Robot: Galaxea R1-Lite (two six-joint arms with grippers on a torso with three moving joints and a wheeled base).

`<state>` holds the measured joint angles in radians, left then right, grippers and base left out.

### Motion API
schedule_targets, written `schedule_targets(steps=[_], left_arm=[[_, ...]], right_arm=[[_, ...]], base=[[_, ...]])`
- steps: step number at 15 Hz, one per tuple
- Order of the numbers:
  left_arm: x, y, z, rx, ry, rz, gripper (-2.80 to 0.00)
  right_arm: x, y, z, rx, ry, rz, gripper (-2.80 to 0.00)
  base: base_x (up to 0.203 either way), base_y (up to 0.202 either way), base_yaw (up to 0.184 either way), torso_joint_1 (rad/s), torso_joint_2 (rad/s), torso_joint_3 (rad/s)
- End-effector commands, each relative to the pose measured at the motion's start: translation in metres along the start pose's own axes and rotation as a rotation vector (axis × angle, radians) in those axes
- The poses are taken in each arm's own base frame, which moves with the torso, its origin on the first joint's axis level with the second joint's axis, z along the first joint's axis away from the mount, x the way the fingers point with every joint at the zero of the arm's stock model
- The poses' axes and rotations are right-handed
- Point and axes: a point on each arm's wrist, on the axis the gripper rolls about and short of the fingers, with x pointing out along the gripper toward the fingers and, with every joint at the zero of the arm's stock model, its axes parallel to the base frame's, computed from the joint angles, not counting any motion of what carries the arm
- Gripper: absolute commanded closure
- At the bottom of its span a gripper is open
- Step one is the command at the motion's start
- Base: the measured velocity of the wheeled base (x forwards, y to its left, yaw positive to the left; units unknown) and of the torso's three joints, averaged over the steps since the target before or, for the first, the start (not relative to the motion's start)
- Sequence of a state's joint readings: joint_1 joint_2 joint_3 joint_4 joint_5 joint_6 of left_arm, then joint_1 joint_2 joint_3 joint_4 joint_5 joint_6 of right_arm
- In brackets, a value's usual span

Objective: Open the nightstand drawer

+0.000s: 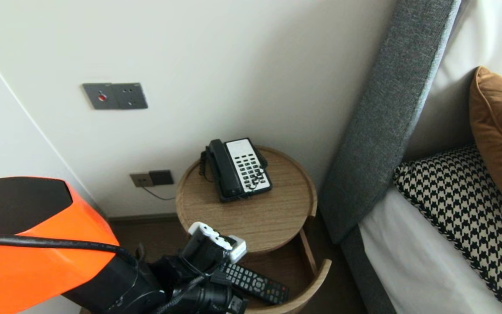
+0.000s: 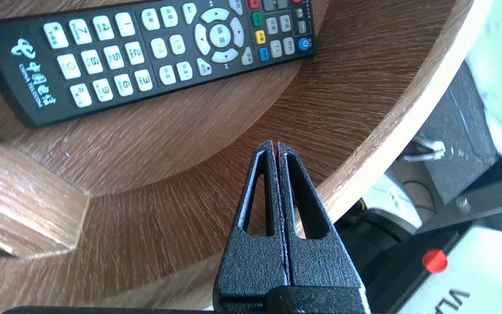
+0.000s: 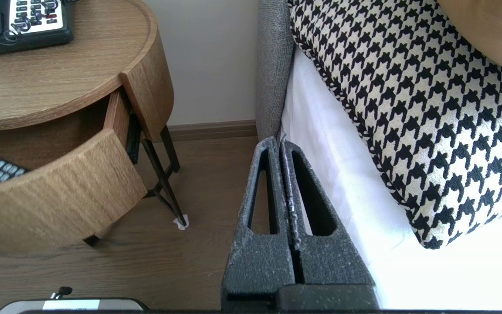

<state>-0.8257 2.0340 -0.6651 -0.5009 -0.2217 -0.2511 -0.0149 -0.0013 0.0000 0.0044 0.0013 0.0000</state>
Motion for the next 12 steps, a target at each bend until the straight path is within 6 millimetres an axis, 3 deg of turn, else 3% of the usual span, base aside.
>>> schedule_targets(steps=[1, 12], left_arm=[[-0.001, -0.005, -0.006, 0.014, 0.003, -0.015, 0.00], [-0.006, -0.033, -0.033, 0.096, 0.058, -0.074, 0.00]], right_arm=[[0.000, 0.000, 0.000, 0.000, 0.000, 0.000, 0.00], [0.000, 0.000, 0.000, 0.000, 0.000, 0.000, 0.00]], base=[[0.000, 0.000, 0.000, 0.000, 0.00, 0.000], [0.000, 0.000, 0.000, 0.000, 0.00, 0.000]])
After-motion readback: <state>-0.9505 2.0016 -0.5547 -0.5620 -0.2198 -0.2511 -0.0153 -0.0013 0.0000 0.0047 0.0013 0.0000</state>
